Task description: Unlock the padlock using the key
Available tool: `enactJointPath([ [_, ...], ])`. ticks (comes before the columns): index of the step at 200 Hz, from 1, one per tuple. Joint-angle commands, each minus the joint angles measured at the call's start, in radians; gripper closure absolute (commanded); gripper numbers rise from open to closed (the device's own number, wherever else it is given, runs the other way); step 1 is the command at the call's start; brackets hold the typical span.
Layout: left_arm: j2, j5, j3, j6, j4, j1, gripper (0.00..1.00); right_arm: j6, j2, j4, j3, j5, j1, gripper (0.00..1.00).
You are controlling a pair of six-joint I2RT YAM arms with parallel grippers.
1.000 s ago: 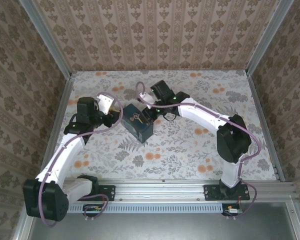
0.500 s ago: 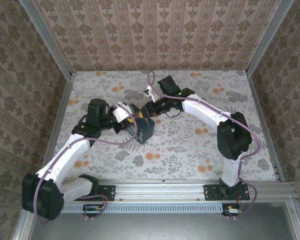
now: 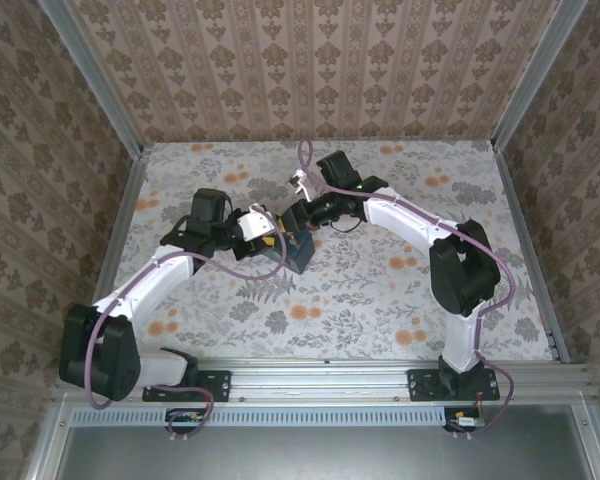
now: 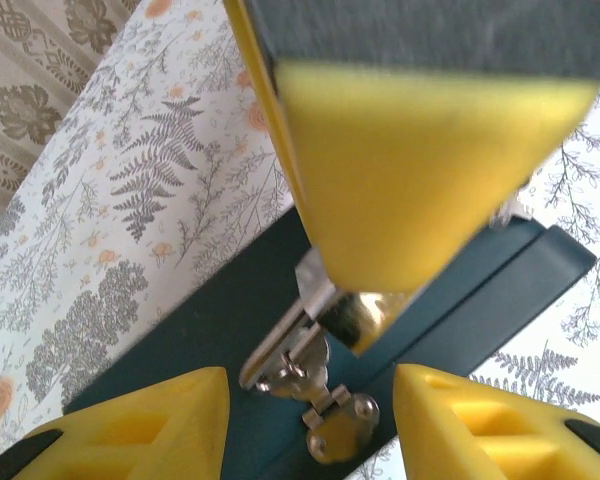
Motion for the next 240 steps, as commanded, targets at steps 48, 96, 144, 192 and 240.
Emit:
enactJointPath([
  [48, 0.010, 0.254, 0.039, -0.191, 0.016, 0.252, 0.51, 0.056, 0.003, 0.161, -0.072, -0.042, -0.008, 0.71],
  [96, 0.123, 0.290, 0.089, -0.405, 0.005, 0.288, 0.52, 0.134, -0.003, 0.291, -0.128, -0.039, -0.008, 0.71],
  [144, 0.190, 0.268, 0.119, -0.383, -0.079, 0.290, 0.55, 0.148, 0.006, 0.333, -0.144, -0.025, -0.002, 0.71],
  [192, 0.217, 0.307, 0.129, -0.368, -0.123, 0.287, 0.60, 0.173, 0.024, 0.385, -0.141, -0.013, 0.007, 0.71],
  [240, 0.245, 0.347, 0.154, -0.345, -0.198, 0.277, 0.67, 0.126, 0.063, 0.333, -0.110, -0.002, 0.032, 0.71],
])
